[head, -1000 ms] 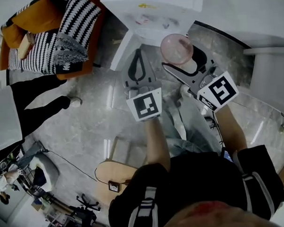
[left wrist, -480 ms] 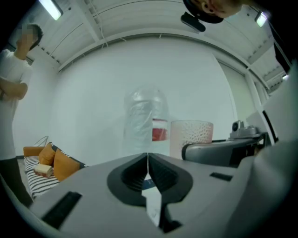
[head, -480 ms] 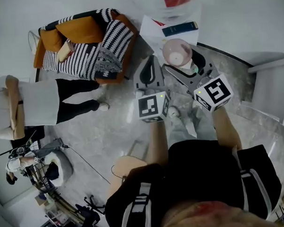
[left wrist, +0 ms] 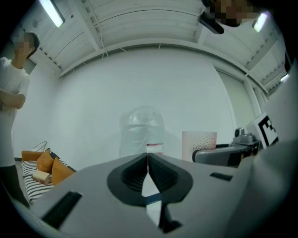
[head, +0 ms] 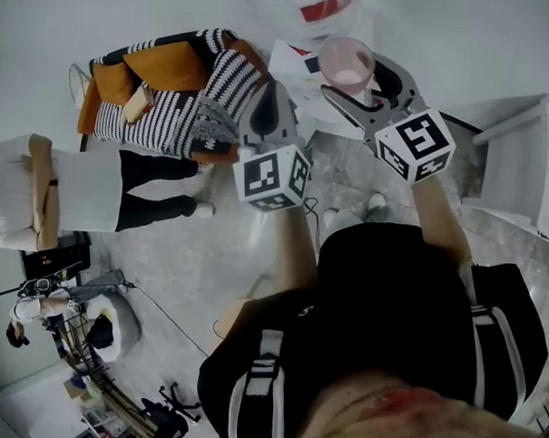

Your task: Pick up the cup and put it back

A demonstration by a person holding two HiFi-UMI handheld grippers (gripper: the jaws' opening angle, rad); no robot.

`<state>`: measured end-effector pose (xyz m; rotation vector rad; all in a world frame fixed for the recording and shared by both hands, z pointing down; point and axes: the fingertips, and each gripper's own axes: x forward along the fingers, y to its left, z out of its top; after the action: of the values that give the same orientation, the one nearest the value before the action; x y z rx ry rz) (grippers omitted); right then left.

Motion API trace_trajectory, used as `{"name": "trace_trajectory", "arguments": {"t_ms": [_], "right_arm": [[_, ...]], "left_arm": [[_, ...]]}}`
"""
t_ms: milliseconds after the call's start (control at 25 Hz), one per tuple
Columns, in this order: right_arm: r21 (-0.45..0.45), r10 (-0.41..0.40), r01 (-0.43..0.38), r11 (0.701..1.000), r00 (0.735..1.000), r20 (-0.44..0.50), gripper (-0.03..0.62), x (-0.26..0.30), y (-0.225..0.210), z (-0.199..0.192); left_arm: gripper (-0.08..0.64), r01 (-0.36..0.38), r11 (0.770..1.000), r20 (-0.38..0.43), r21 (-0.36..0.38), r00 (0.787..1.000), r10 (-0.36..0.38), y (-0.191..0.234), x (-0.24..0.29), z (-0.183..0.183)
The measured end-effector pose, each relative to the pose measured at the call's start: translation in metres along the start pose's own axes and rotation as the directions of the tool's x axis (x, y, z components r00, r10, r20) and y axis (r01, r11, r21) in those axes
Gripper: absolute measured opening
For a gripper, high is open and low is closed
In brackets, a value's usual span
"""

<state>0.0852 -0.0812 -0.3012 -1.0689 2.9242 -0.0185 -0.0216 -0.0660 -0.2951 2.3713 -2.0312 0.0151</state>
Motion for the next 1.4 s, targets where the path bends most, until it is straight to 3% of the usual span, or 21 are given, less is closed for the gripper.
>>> {"name": "trace_trajectory", "arguments": {"t_ms": [760,1040,1240,1400], "right_arm": [[0.004,0.025,-0.025,1.0,1.0,0.016,0.359,0.009,-0.026,0.0],[0.049,0.054,-0.052,0.997,0.998,-0.043,0.359,0.029,-0.026,-0.034],[-0.055,0.038,-0.044,0.998,0.994,-0.099,0.359,0.038,-0.022,-0.067],[0.016,0.039,-0.037,0.999,0.99,-0.135,0.359,0.045,-0.033,-0.104]], "left_arm": [[0.014,0.011,0.999,-0.031,0.039,0.999,-0.01,-0.023,0.023,0.001],[0.014,-0.039,0.999,-0.114,0.005,0.993,0.039,0.001,0.032,-0.033],[0.014,-0.071,0.997,-0.146,-0.03,0.987,0.066,0.017,0.042,-0.07],[0.014,-0.074,0.997,-0.169,-0.029,0.983,0.068,0.021,0.063,-0.101]]}}
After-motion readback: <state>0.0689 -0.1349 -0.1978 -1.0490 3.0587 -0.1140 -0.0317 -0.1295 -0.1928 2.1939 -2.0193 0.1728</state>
